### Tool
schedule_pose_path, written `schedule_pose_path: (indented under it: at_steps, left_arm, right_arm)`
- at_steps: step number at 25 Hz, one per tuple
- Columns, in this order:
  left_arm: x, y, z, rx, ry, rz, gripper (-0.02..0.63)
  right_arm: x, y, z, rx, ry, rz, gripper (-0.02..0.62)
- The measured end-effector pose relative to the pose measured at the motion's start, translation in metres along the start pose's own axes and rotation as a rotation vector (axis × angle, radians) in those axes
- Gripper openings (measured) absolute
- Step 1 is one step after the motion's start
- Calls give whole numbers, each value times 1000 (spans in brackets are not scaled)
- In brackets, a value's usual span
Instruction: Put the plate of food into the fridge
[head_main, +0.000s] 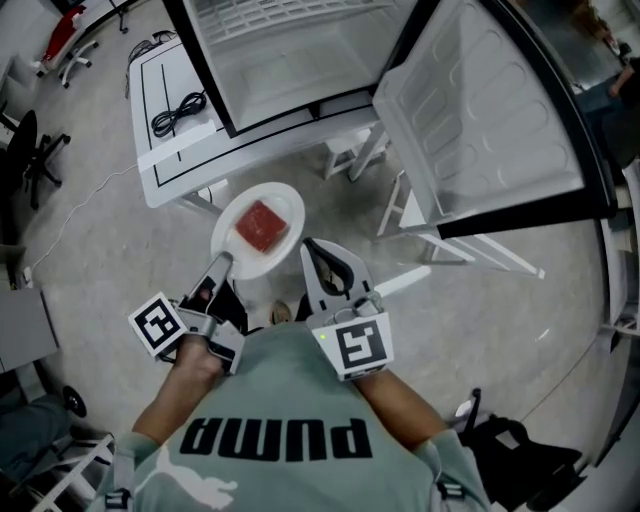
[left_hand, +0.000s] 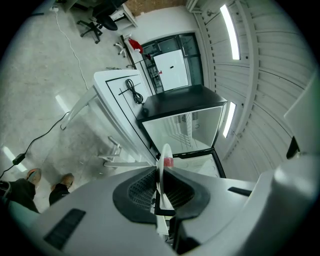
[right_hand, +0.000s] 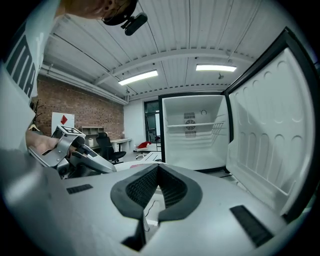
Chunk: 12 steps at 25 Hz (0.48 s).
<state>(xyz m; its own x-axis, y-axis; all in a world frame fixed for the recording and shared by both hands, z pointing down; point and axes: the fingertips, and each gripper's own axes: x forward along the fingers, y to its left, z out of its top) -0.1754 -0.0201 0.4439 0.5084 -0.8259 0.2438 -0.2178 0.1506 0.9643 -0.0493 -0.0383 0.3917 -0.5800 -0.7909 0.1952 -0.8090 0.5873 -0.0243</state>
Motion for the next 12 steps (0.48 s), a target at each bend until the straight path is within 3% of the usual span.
schedule_pose_path:
  at_steps: [12]
  left_arm:
    - [71,-43,10,31,-63,12,31]
  right_arm:
    - [36,-75,23,18,-41,60,5]
